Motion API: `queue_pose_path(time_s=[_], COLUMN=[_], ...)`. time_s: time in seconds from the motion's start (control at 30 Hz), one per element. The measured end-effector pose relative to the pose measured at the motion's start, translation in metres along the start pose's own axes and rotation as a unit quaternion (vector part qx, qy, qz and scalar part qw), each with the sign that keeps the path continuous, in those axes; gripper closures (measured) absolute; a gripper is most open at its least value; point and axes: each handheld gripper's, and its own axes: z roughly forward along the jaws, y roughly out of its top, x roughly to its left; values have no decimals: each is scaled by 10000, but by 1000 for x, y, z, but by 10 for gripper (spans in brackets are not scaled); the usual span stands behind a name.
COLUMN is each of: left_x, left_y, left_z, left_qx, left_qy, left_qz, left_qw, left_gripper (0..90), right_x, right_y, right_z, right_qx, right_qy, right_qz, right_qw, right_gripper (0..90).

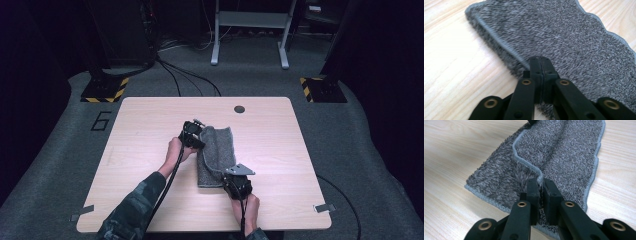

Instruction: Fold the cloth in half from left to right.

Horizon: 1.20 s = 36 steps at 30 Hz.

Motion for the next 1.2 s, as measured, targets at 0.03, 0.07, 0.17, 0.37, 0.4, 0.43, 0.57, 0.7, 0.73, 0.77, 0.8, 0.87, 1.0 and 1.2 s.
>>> queue_pose_path(time_s=[0.03, 0.07, 0.17, 0.37, 0.4, 0.43, 0.57, 0.7, 0.73, 0.77, 0.8, 0.87, 1.0, 1.2], left_x=[-1, -2, -4, -4, -2, 0, 14, 23, 23, 22, 21, 19, 15, 14], left_y=[0, 2, 3, 8, 8, 7, 7, 9, 10, 10, 10, 10, 7, -2], left_z=[1, 0, -2, -7, -5, -5, -6, -6, -5, -5, -4, -4, -9, -16], left_qx=[-11, -21, -135, -169, -198, -188, -349, -387, -417, -409, -412, -369, -375, -310], left_qy=[5, -26, -3, 81, 176, 218, 347, 236, 191, 154, 152, 97, 130, 215], left_qz=[13, 50, 70, -4, -137, -172, -464, -705, -740, -750, -756, -711, -599, -452], left_qw=[10000, 10000, 9999, 9998, 9996, 9994, 9977, 9965, 9962, 9962, 9962, 9967, 9974, 9983], left_gripper=[900, 900, 900, 827, 744, 632, 473, 431, 430, 429, 429, 426, 420, 392], right_x=[0, -1, -2, -7, -7, -7, -7, -6, -6, -6, -6, -7, -10, -13], right_y=[0, 0, 0, -2, -3, -4, -8, -9, -9, -9, -9, -10, -12, -13], right_z=[0, -1, -2, -3, -3, -1, 2, 3, 3, 3, 3, 4, 4, 4], right_qx=[0, -6, -38, -18, 13, 43, 124, 161, 202, 227, 247, 314, 373, 406], right_qy=[0, 4, -9, -86, -145, -145, -244, -411, -442, -464, -472, -577, -621, -649], right_qz=[0, -14, 7, 69, 107, 94, 46, -7, -24, 7, -4, -69, 0, 111], right_qw=[10000, 10000, 10000, 9999, 9998, 9998, 9996, 9990, 9988, 9987, 9986, 9978, 9974, 9970], right_gripper=[845, 847, 847, 845, 845, 844, 841, 824, 820, 811, 800, 783, 738, 658])
